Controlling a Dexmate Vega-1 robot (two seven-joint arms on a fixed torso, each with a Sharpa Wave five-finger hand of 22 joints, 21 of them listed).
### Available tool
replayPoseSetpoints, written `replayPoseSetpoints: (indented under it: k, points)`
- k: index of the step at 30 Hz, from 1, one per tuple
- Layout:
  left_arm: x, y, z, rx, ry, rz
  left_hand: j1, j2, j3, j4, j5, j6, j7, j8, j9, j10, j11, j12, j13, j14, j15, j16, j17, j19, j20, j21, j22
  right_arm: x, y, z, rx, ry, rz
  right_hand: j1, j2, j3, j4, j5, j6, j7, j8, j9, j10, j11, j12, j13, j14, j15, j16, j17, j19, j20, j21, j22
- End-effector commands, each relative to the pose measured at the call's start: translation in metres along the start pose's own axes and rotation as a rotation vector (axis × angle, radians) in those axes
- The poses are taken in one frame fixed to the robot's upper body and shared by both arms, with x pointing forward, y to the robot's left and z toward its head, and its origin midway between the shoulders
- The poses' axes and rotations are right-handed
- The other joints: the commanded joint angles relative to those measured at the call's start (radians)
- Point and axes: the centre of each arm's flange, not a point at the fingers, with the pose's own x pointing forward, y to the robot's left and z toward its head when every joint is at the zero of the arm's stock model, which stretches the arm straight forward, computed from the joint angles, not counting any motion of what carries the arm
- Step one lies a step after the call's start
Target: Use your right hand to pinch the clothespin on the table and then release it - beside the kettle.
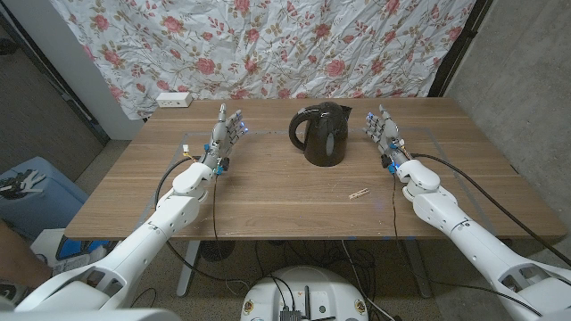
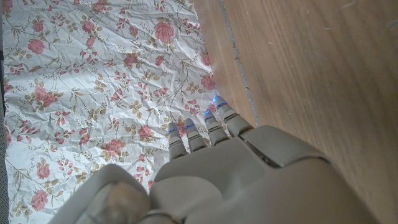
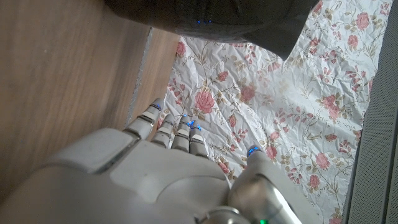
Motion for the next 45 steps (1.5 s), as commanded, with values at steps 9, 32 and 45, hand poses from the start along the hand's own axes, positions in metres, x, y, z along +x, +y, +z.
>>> replayPoseSetpoints:
  k: [9,32,45]
  points:
    - [0.000,0.000,0.000,0.000,0.000,0.000,0.001,0.011,-0.002,0.008,0.008,0.000,-0.008,0.006,0.004,0.002,-0.007,0.006,0.001,0.009,-0.008,0.008,0.003,0.008,0.001,0.006,0.002,-0.014,0.005,-0.003,-0.075,-0.011,-0.015,0.017,0.002,0.016,-0.006,0.009,0.008,-0.005,0.006,0.002,0.009,-0.003,0.005,0.005,0.009,-0.006,0.001,-0.001,0.007,-0.004,0.006,0.004]
    - [0.000,0.000,0.000,0.000,0.000,0.000,0.001,0.011,-0.002,0.008,0.008,0.000,-0.008,0.006,0.004,0.003,-0.005,0.006,0.002,0.007,-0.007,0.008,0.003,0.007,0.001,0.006,0.002,-0.037,-0.013,0.027,-0.312,-0.069,0.077,0.037,0.006,0.032,-0.027,0.010,0.017,-0.020,0.010,0.002,0.017,-0.007,0.008,0.005,0.017,-0.011,0.000,-0.012,0.006,-0.011,0.007,0.004]
    - [0.000,0.000,0.000,0.000,0.000,0.000,0.001,0.011,-0.002,0.008,0.008,0.001,-0.008,0.006,0.004,0.003,-0.005,0.006,0.002,0.008,-0.007,0.008,0.003,0.008,0.000,0.007,0.002,-0.051,-0.017,0.036,-0.446,-0.096,0.159,0.045,0.004,0.037,-0.045,0.005,0.008,-0.033,0.006,0.002,-0.001,-0.029,0.001,0.004,0.020,-0.014,0.001,-0.016,-0.048,-0.024,-0.007,0.004]
